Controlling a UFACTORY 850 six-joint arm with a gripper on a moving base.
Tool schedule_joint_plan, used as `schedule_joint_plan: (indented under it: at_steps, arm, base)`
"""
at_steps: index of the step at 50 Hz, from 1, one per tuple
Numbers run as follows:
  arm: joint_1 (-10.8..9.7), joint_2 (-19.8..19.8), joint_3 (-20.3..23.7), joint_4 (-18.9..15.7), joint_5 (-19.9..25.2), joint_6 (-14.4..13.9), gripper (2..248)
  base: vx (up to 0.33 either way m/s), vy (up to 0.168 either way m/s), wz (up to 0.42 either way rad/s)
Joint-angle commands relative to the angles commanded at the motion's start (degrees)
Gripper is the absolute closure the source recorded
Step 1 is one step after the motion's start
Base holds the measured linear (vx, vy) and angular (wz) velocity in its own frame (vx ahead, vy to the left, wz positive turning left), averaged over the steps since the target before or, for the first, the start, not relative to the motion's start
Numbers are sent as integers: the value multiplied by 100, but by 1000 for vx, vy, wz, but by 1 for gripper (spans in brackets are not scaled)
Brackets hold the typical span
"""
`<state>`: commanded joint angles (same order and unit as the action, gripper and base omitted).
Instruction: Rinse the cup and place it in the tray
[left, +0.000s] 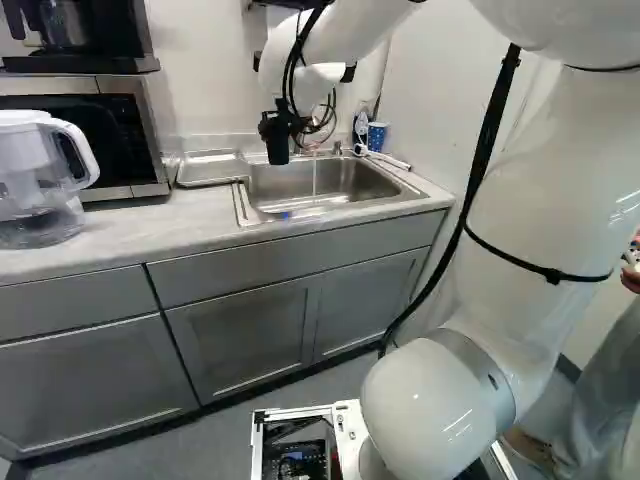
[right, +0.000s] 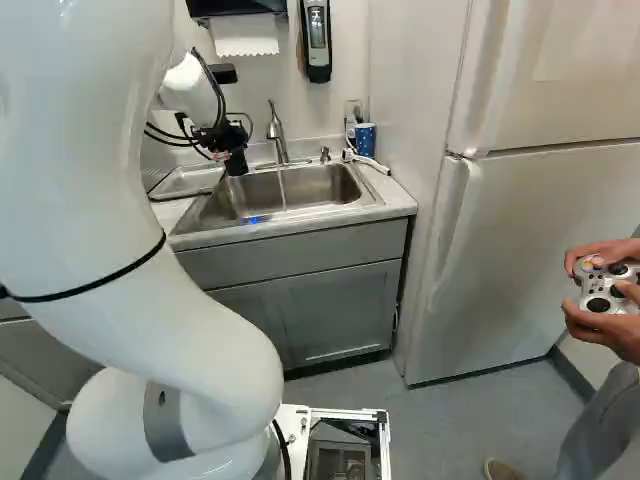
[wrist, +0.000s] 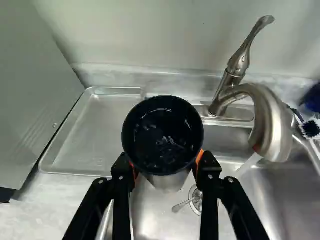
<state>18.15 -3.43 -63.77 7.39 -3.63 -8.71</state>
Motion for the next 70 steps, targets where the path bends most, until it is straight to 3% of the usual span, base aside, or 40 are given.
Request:
schedule_joint_plan:
  at_steps: [48,55,70]
  arm:
    - [45,164,-147,0,12,7,127]
    - [45,164,-147,0,12,269,127]
    - [45,164,-147,0,12,1131,127]
  base:
    - [0,0,0]
    - [0,0,0]
    - [0,0,0]
